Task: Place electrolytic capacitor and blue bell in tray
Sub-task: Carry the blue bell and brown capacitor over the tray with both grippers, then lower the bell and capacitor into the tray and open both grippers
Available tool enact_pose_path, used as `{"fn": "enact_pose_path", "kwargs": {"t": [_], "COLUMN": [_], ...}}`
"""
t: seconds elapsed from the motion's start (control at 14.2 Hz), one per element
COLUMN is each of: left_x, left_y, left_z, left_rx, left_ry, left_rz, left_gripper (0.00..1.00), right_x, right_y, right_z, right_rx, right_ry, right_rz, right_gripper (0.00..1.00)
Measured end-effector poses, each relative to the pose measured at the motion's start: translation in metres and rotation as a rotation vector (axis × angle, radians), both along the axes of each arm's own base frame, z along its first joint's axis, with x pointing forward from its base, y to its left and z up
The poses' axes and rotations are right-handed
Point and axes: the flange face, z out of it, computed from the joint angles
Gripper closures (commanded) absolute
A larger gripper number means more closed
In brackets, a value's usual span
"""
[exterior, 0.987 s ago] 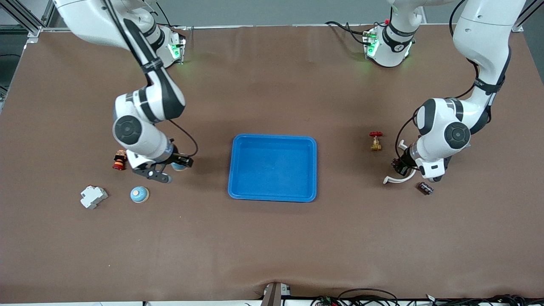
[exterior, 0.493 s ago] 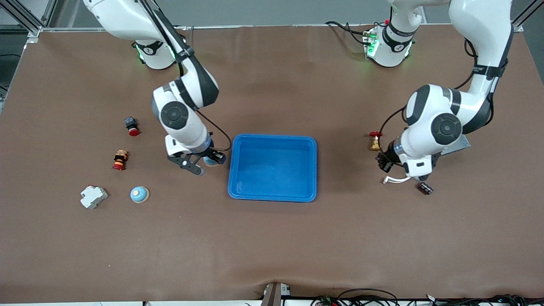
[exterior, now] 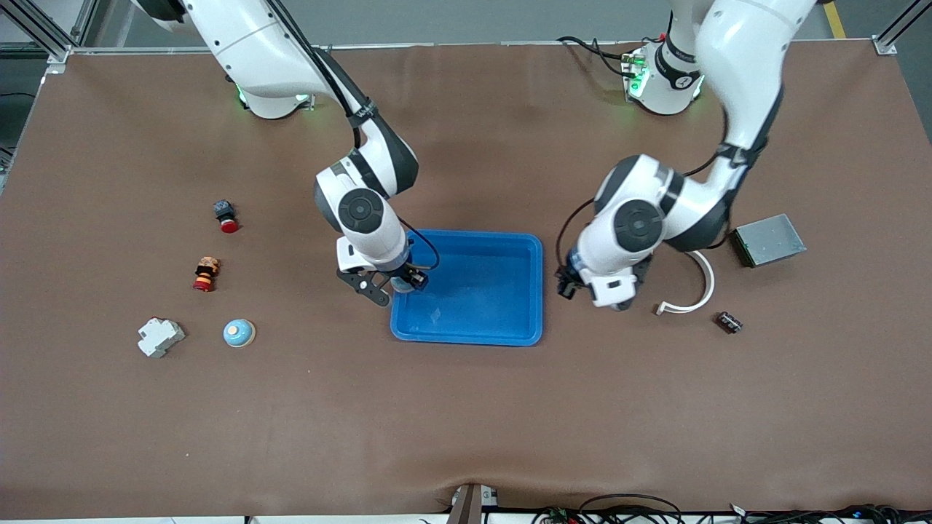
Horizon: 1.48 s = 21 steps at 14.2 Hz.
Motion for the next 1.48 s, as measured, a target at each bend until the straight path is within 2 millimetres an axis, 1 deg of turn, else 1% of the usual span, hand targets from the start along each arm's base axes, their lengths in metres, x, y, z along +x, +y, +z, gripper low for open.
{"fn": "enact_pose_path", "kwargs": {"t": [0.14,0.21,0.35,0.49,0.63,0.85,1.06,1.13,1.2,1.27,1.34,1.48], "left_x": [-0.009,-0.014,-0.024,-0.032,-0.036,-0.041,-0.045,-0.046,-0.047,-0.047,-0.047,-0.045], "left_y": [-0.031,-0.042,-0.057,-0.065,-0.069,-0.076,-0.078,-0.078,-0.078,-0.077,-0.077,-0.076], "left_z": [-0.017,-0.022,-0.03,-0.039,-0.045,-0.047,-0.054,-0.059,-0.066,-0.072,-0.077,-0.081], "left_rx": [0.004,0.008,0.023,0.037,0.046,0.049,0.055,0.059,0.063,0.063,0.061,0.059], "left_ry": [0.022,0.03,0.048,0.063,0.074,0.077,0.087,0.094,0.103,0.107,0.108,0.107], "left_rz": [0.043,0.065,0.117,0.148,0.161,0.163,0.158,0.158,0.158,0.16,0.162,0.166], "left_gripper": [1.0,1.0,1.0,1.0,1.0,1.0,1.0,0.93,0.72,0.32,0.0,0.0], "right_x": [-0.003,-0.005,-0.009,-0.013,-0.017,-0.024,-0.033,-0.035,-0.037,-0.038,-0.037,-0.037], "right_y": [0.011,0.016,0.023,0.028,0.033,0.042,0.052,0.054,0.056,0.058,0.058,0.058], "right_z": [-0.005,-0.006,-0.009,-0.012,-0.014,-0.018,-0.024,-0.025,-0.027,-0.029,-0.032,-0.039], "right_rx": [0.0,0.001,0.007,0.008,0.008,0.009,0.006,0.005,0.005,0.009,0.014,0.016], "right_ry": [0.001,0.001,-0.007,-0.008,-0.008,-0.008,-0.004,-0.003,-0.003,-0.007,-0.012,-0.014], "right_rz": [-0.007,-0.012,-0.025,-0.034,-0.036,-0.041,-0.046,-0.047,-0.046,-0.046,-0.047,-0.048], "right_gripper": [1.0,1.0,1.0,1.0,1.0,1.0,1.0,1.0,1.0,1.0,1.0,1.0]}}
